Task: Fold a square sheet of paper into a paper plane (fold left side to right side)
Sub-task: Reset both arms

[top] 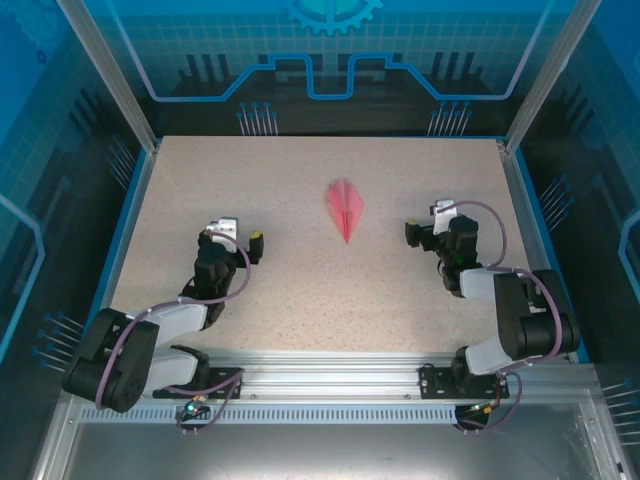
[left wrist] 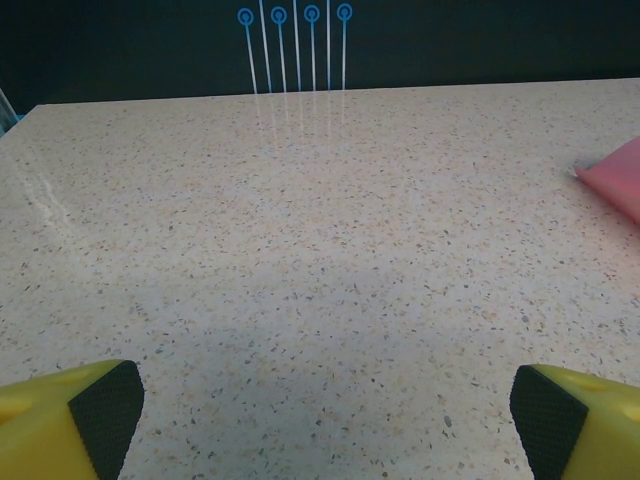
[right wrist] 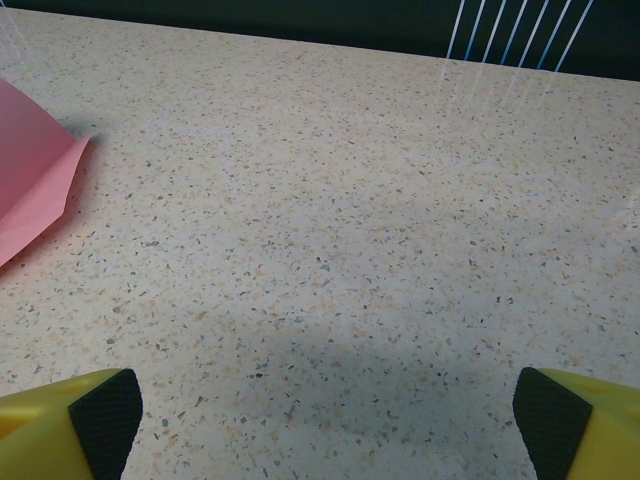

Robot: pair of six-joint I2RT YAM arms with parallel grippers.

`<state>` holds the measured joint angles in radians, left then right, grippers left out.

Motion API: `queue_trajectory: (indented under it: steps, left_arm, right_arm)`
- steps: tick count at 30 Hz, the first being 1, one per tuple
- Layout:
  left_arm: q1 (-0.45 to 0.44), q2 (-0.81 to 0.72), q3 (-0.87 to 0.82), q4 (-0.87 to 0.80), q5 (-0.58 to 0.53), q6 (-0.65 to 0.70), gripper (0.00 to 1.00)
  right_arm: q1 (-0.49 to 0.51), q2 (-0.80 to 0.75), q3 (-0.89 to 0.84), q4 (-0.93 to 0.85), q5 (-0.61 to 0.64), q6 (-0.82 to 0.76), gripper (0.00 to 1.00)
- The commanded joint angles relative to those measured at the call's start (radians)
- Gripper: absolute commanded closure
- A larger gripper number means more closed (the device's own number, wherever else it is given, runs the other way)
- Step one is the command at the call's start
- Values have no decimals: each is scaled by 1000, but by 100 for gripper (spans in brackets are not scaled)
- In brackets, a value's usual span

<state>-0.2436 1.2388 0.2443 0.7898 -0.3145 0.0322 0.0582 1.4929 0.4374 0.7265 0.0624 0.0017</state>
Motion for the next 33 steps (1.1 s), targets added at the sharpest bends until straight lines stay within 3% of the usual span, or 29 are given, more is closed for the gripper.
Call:
queue_trajectory:
  steps: [1, 9, 12, 15, 21, 22, 25, 33]
  left_arm:
    - [23, 0, 16, -4, 24, -19, 1]
    - [71, -1, 36, -50, 34, -70, 2]
    - [76, 29, 42, -11, -7, 1, 2]
    - [117, 72, 60, 19, 29, -1, 2]
    - [161, 317, 32, 331, 73, 2, 1]
    - [163, 279, 59, 205, 76, -10, 1]
    - [212, 281, 154, 32, 118, -57, 2]
    - [233, 282, 145, 55, 142, -66, 1]
  right_arm:
    - [-2, 10, -11, 33, -9, -12, 0]
    - [-3, 11, -11, 33, -10, -12, 0]
    - [-2, 10, -11, 33, -9, -11, 1]
    - [-2, 10, -11, 33, -9, -12, 1]
    - [-2, 11, -11, 32, -10, -12, 1]
    - [-1, 10, -10, 31, -10, -12, 0]
    - [-2, 10, -11, 31, -10, -12, 0]
    - [0, 11, -11, 31, -7, -13, 0]
